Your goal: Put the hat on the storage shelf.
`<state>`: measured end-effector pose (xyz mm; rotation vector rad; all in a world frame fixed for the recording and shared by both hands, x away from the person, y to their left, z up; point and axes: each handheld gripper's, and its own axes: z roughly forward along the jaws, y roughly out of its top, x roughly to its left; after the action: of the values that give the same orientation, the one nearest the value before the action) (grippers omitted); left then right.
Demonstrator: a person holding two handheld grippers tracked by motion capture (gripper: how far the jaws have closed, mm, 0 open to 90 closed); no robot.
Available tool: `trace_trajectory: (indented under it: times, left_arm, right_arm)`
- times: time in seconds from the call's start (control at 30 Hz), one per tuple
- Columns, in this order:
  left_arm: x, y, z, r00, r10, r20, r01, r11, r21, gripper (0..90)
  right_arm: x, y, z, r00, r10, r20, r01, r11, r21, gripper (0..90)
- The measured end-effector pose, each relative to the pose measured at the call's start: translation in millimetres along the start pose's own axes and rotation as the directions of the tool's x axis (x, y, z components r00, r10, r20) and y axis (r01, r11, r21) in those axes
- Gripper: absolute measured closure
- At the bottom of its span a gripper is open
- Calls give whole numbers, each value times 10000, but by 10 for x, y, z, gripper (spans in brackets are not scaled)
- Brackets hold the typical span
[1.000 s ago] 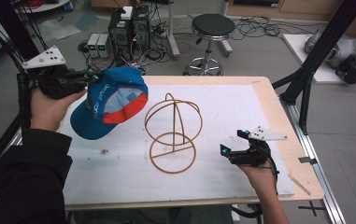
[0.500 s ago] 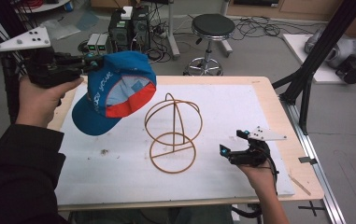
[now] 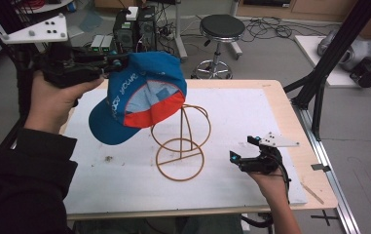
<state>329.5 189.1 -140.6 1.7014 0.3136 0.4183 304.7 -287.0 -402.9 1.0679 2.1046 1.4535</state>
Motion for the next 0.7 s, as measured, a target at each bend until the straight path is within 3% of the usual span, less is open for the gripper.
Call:
trace_trajectory:
  times: [0.43, 0.7]
  left_arm:
    - [-163, -175, 600, 9972, -117, 744, 83, 9989, 463, 884]
    - [-228, -434, 897, 9959, -54, 903, -76, 9896, 1437, 883]
  right_arm:
    - [-45, -5, -35, 9999, 85, 109, -83, 9999, -133, 39]
    - [-55, -4, -52, 9999, 70, 147, -67, 9998, -180, 39]
